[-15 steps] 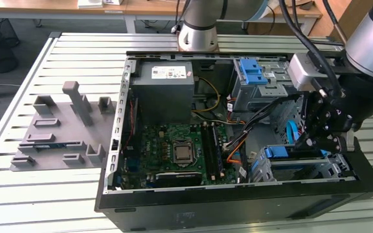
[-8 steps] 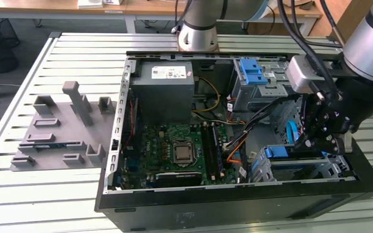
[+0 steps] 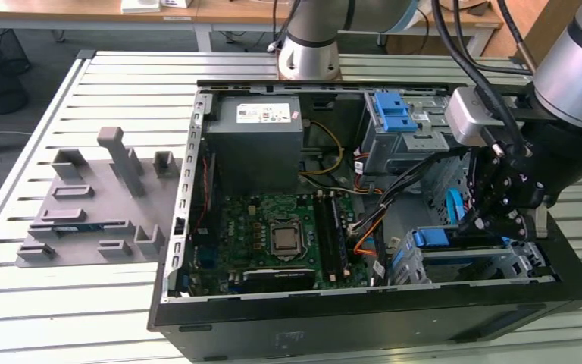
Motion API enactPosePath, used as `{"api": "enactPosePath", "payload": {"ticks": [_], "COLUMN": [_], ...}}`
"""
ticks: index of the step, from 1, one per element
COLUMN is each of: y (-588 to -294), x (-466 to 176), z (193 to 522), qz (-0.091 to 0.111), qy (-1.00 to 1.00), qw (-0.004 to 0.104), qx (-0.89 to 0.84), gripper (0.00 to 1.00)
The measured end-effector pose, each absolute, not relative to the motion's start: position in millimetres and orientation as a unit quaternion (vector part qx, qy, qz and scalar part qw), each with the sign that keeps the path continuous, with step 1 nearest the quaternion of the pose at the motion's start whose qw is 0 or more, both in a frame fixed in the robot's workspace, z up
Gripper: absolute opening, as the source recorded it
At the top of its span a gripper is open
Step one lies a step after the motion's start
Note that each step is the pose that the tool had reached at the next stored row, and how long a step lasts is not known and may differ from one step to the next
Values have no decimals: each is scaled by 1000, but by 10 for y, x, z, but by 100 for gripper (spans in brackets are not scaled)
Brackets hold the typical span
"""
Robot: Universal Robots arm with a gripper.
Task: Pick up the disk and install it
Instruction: 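Insert the second disk wire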
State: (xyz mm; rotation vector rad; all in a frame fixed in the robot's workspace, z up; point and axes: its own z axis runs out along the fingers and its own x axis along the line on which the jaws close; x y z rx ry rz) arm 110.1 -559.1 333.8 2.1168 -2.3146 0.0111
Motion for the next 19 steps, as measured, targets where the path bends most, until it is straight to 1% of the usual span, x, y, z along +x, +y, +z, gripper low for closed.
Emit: {"api": "enactPosePath", "payload": {"ticks": [19], "y": [-5591], "x": [1103], "z": [3437], "qz": [3], "qy": [-738], "qw": [3], "qx": [675], "gripper": [11]}}
